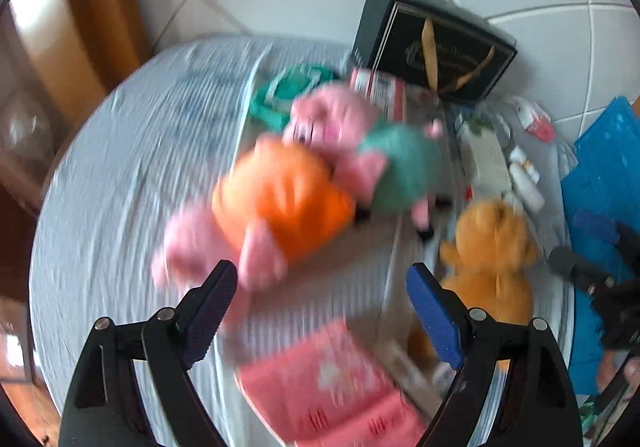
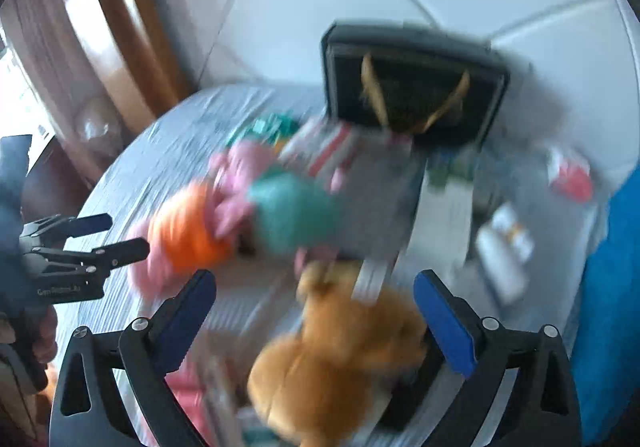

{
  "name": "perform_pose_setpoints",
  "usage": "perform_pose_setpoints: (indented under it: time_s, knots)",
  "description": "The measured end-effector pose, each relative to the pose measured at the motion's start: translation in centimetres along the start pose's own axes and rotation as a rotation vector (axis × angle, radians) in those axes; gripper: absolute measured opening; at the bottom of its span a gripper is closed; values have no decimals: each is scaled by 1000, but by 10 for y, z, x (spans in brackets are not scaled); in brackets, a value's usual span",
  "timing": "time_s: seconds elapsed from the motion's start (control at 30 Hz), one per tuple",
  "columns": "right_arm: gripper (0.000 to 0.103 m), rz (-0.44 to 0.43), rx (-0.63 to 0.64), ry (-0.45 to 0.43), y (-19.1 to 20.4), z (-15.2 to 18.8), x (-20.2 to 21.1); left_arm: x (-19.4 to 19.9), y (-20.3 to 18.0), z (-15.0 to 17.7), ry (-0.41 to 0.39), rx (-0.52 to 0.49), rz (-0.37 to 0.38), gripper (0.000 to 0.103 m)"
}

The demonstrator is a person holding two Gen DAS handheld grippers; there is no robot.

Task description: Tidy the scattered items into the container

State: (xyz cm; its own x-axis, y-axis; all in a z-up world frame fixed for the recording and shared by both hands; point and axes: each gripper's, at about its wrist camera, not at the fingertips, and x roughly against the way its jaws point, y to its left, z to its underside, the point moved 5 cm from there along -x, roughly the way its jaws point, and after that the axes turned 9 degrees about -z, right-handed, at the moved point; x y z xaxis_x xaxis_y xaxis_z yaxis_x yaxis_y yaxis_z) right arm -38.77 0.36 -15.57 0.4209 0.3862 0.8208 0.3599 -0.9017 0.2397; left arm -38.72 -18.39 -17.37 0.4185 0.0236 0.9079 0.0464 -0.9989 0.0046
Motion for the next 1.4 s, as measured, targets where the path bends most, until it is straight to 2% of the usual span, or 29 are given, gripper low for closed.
perform_pose_setpoints:
  time_s: [0.07, 0.2, 0.33, 0.47, 0.53, 0.6, 0.67, 0.77, 0.83, 0.9, 0.97, 1.0, 1.07, 1.13, 1.17, 1.2, 1.23, 1.3, 1.37, 1.4]
  knots:
    - [99, -19, -13, 35, 10, 29, -3, -4, -2, 29, 4, -9, -10, 87]
    - [78, -57, -47, 105, 17, 89, -17, -11, 0, 80, 29, -48, -62, 87]
    - [75, -98, -84, 153, 25, 131, -25, -16, 15, 113, 24, -43, -104, 87]
    - [75, -117, -102, 203, 41, 169, -34, -36, 32, 97, -28, -67, -141, 87]
    - [75, -110, -135, 211, 52, 186, -35, -57, 39, 84, -20, -78, -150, 87]
    - [75, -101, -178, 230, 61, 203, -38, -66, 45, 75, -30, -64, -107, 88]
    - [75, -89, -227, 262, 71, 219, -45, -66, 48, 80, 5, -79, -34, 88]
    - [75, -75, -275, 291, 90, 242, -63, -53, 41, 112, 0, -191, 34, 90]
    - [75, -41, -305, 266, 88, 243, -74, -47, 37, 139, 44, -264, 72, 91]
    - [75, -13, -337, 202, 79, 233, -77, -42, 42, 150, 30, -267, 84, 91]
    - [73, 162, -342, 125, 59, 218, -70, -37, 48, 155, 28, -287, 88, 90]
    - [73, 192, -369, 109, 51, 214, -65, -34, 50, 153, 12, -301, 77, 90]
    - [73, 151, -418, 65, 52, 212, -51, -26, 54, 143, -51, -335, 43, 90]
    - [81, 150, -415, 43, 62, 215, -41, -25, 57, 122, -101, -321, 27, 90]
    - [88, 130, -420, 38, 71, 218, -38, -28, 57, 112, -103, -304, 37, 90]
    - [95, 93, -436, 29, 80, 221, -39, -34, 56, 103, -92, -289, 61, 90]
    - [96, 60, -455, 22, 89, 220, -42, -41, 52, 96, -66, -285, 95, 90]
    - [96, 50, -463, 9, 99, 213, -48, -60, 37, 90, 3, -306, 151, 90]
    - [100, 47, -464, -1, 108, 206, -59, -78, 25, 93, 24, -332, 162, 97]
    - [103, 39, -462, 5, 117, 204, -66, -83, 22, 94, 28, -338, 152, 97]
